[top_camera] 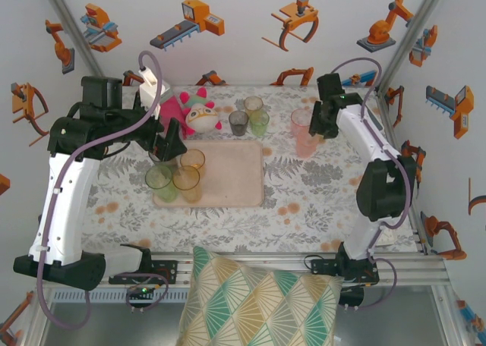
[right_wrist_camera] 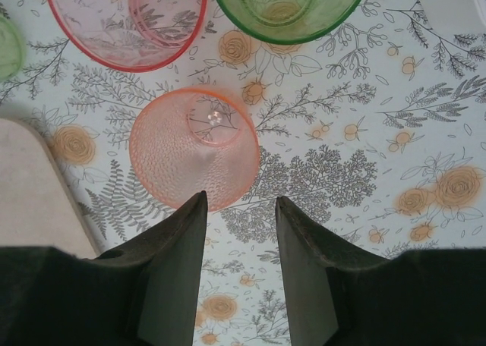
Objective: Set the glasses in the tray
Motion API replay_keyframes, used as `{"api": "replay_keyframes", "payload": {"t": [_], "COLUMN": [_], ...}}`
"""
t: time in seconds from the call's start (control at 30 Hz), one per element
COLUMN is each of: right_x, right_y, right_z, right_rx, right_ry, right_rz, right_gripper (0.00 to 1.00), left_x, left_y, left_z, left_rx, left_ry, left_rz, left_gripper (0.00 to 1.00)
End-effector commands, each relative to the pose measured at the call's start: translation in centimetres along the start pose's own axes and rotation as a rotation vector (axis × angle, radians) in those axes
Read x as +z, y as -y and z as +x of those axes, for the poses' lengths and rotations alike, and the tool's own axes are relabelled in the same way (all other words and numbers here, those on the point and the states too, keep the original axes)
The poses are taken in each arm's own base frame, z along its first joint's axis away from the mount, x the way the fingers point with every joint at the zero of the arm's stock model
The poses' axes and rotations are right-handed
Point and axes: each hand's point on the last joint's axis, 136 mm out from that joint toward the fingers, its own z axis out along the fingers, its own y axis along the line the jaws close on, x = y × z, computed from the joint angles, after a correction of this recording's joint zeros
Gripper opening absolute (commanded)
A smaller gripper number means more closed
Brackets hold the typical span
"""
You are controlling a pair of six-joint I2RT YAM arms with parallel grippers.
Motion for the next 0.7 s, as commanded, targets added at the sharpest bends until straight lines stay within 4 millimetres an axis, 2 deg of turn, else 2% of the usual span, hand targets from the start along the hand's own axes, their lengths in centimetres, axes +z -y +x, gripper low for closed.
{"api": "replay_keyframes", "payload": {"t": [0.0,0.67], "right_x": [0.7,5.0], "right_y": [0.2,0.8], "right_z": [-0.7,0.4], "right_rx": [0.031,0.044], "right_ry": [0.006,-0.057], "right_rz": [-0.006,0.021], "right_gripper": [0.41,0.37], "left_x": [-0.1,-0.1], "left_y": [0.5,0.0], "left_z": [-0.1,-0.2], "left_rx": [-0.019,-0.029], "left_ry": [0.003,0.006], "left_rz": [0.020,-0.007], "left_gripper": [0.97,0.97]}}
